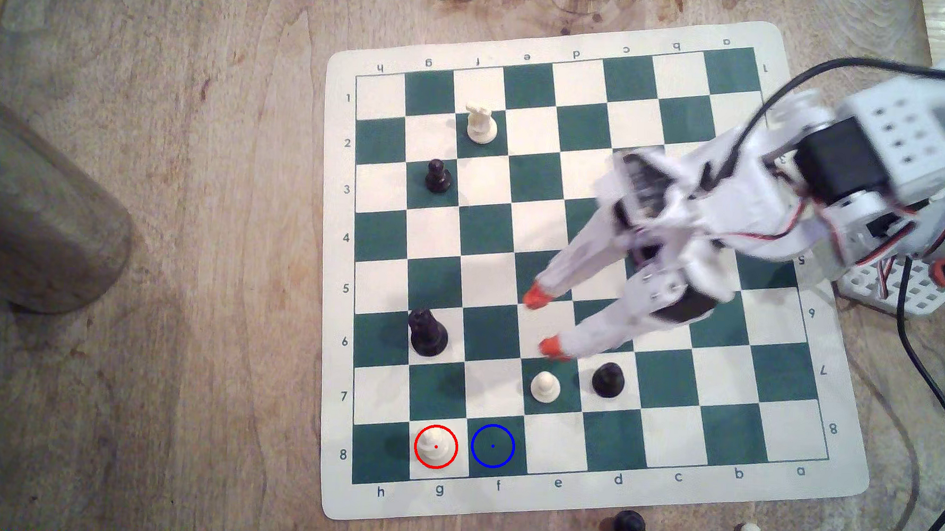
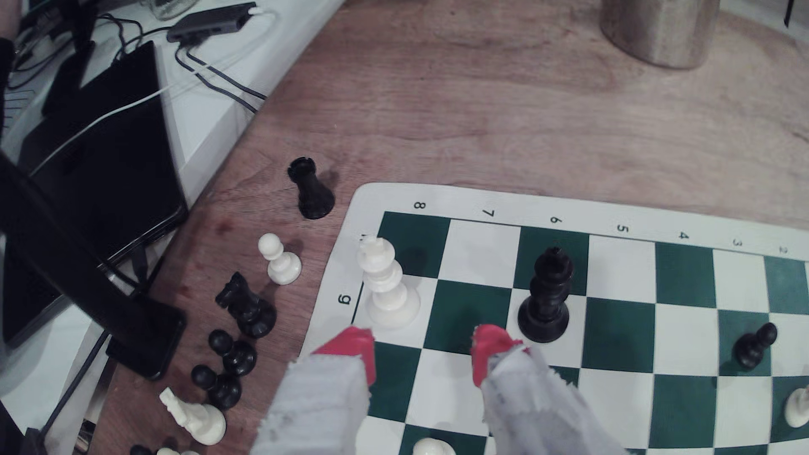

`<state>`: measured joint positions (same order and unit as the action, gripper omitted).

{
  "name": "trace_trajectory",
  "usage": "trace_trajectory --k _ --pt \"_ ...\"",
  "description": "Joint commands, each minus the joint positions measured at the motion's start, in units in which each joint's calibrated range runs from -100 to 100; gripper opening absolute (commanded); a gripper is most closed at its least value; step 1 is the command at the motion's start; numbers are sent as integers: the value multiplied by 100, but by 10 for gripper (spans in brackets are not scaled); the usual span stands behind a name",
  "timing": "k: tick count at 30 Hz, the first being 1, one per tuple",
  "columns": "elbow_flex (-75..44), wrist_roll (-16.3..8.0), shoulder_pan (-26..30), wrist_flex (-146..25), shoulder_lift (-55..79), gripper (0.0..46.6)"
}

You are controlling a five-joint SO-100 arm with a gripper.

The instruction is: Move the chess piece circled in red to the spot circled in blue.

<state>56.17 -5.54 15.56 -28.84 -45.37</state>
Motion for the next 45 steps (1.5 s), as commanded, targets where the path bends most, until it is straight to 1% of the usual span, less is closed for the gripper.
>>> trace_trajectory --k 1,10,17,19,21,23,32,40,45 --pt "-1238 -59 90 231 1184 130" --pt "-2416 49 137 174 2992 144" --pt "-3251 49 192 133 3909 146" --pt "-3495 5 231 92 4147 159" --pt "-3695 -49 270 18 4282 166" --pt "-3921 -68 325 -31 4427 162" --pt "-4357 -68 403 10 4868 161" --pt "-4429 -68 356 272 5148 157" --pt "-4638 -132 356 427 5352 148"
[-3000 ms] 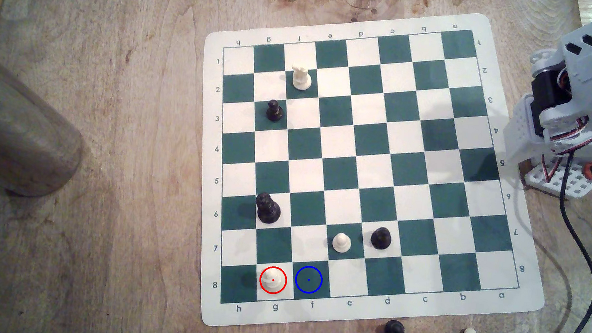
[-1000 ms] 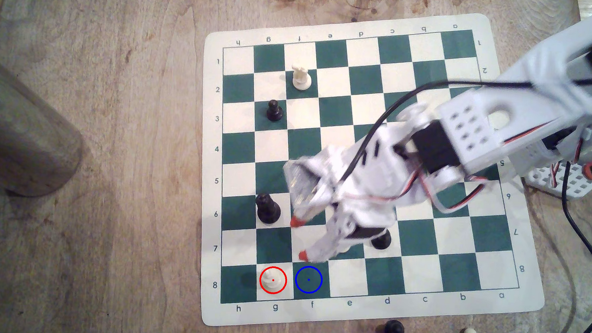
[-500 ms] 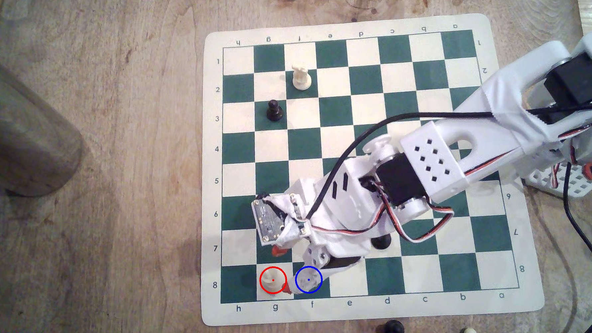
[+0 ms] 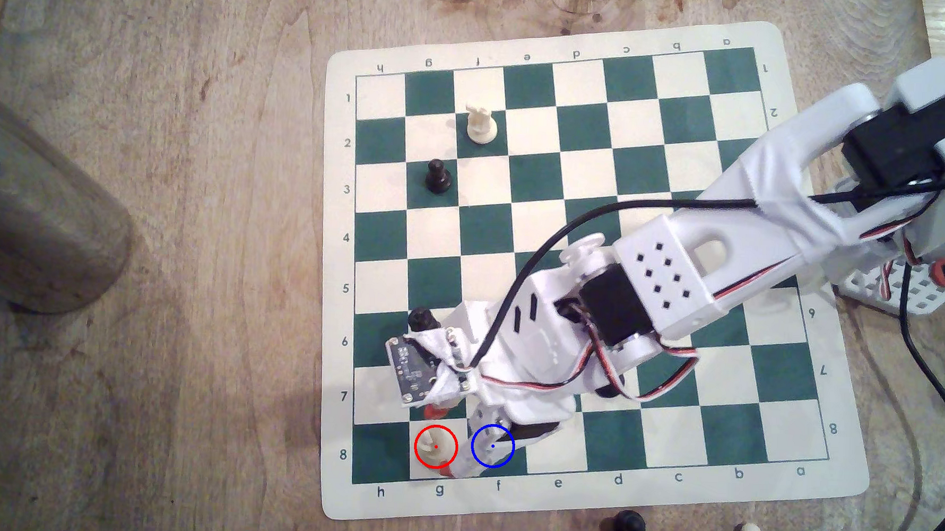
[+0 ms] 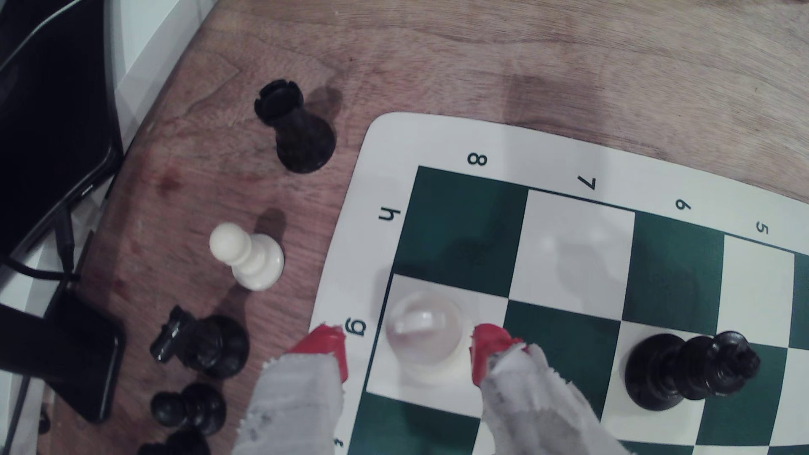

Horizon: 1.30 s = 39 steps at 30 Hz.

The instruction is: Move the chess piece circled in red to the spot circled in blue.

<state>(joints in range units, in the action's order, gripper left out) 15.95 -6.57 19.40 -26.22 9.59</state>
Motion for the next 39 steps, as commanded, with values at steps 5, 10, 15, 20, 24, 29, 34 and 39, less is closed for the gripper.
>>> trace_trajectory --k 5,10,15,20,24,29,34,39 --pt "-625 -34 -27 263 -68 140" --pt "-625 -34 -19 238 -60 135" --pt "-625 -34 -19 238 -17 135" --pt "-661 -24 -19 238 42 132" --pt "-707 -24 -11 230 59 97" --pt "-707 -34 4 222 25 3" --pt "-770 -78 20 189 -127 2" --pt "-770 -117 51 -7 -713 2"
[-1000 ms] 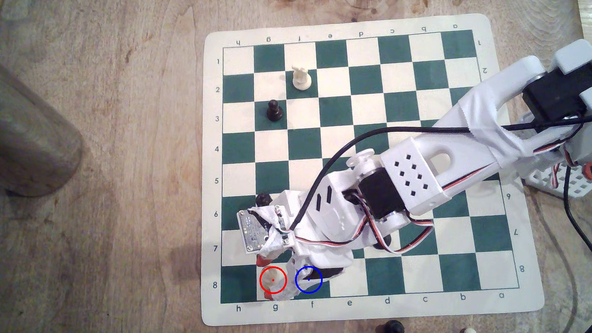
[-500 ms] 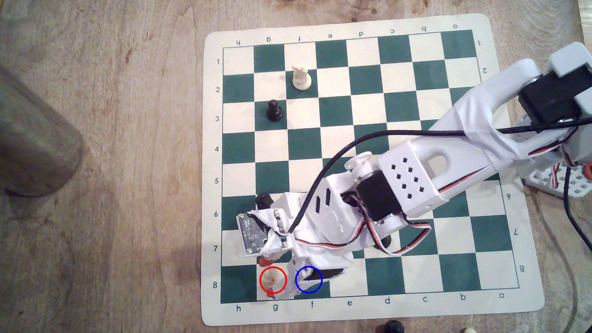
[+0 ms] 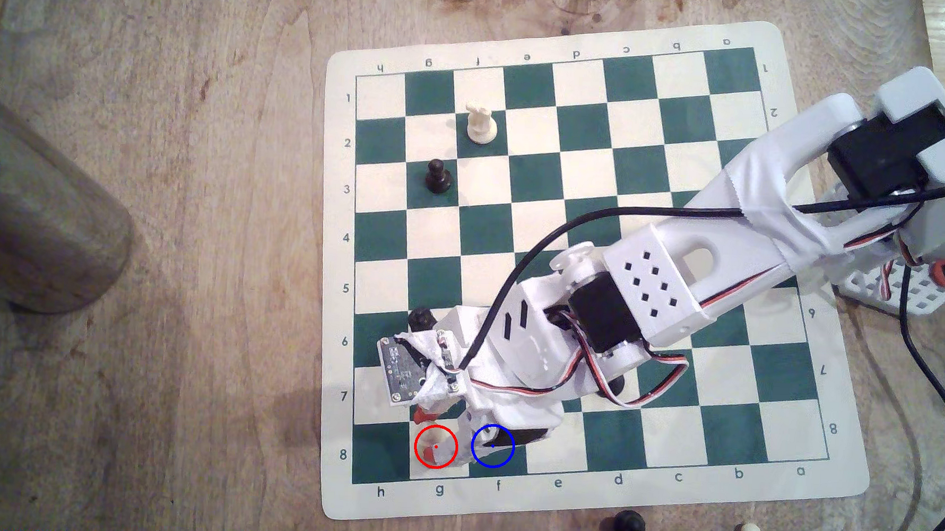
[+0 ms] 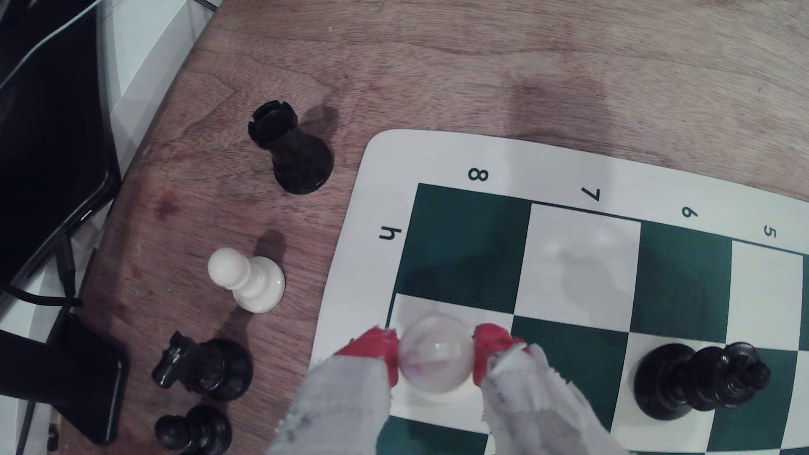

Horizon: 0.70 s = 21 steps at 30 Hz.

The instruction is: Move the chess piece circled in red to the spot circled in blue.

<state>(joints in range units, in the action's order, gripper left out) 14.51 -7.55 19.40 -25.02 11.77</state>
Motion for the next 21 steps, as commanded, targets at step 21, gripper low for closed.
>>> trace_trajectory --k 21 --pt "1822 -39 106 651 -2119 2"
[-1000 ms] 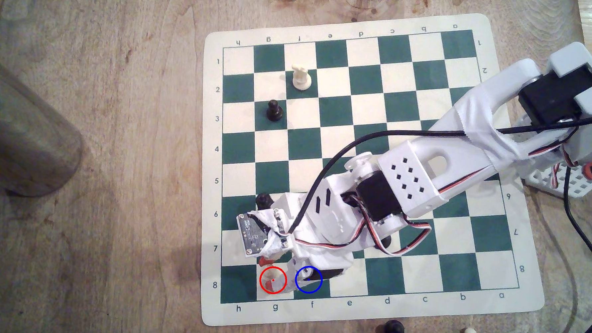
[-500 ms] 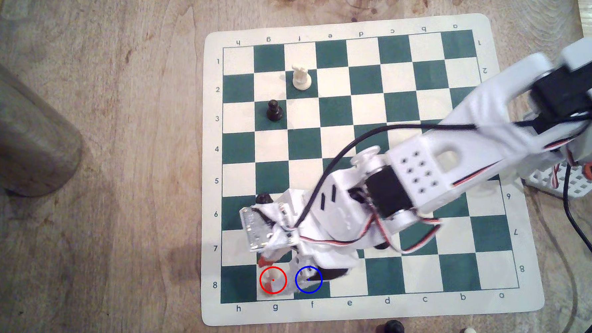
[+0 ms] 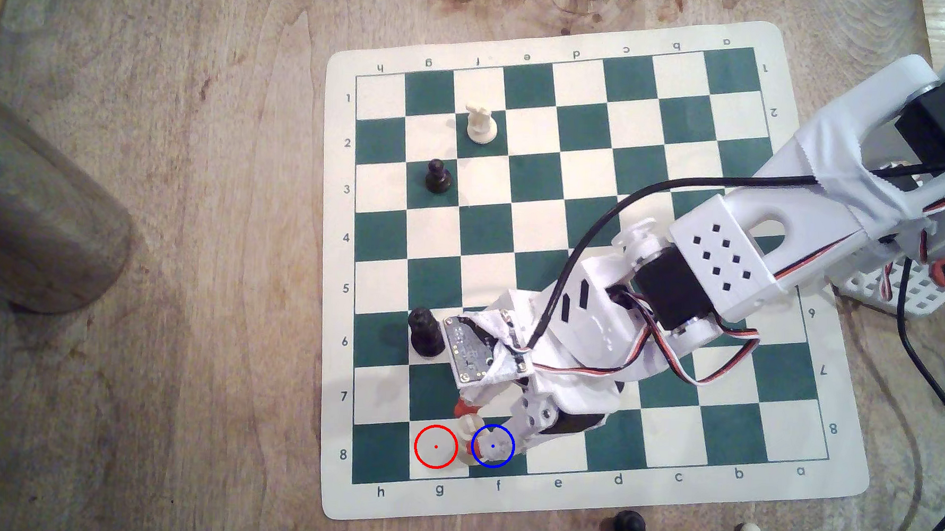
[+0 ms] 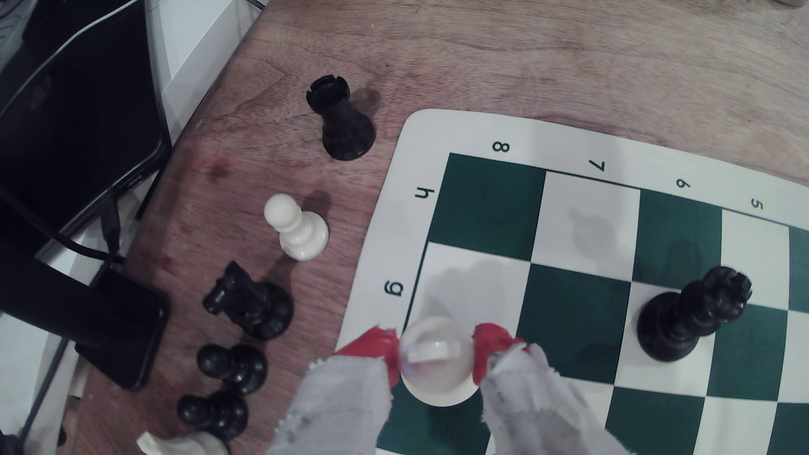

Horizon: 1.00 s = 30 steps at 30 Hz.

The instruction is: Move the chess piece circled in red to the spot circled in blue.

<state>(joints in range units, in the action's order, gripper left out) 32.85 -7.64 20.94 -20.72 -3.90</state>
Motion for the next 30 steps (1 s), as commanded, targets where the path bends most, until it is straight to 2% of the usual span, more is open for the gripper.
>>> trace_trajectory --k 1,30 --pt "15 -29 -57 229 -553 2" --pt "305 -24 21 213 -408 2"
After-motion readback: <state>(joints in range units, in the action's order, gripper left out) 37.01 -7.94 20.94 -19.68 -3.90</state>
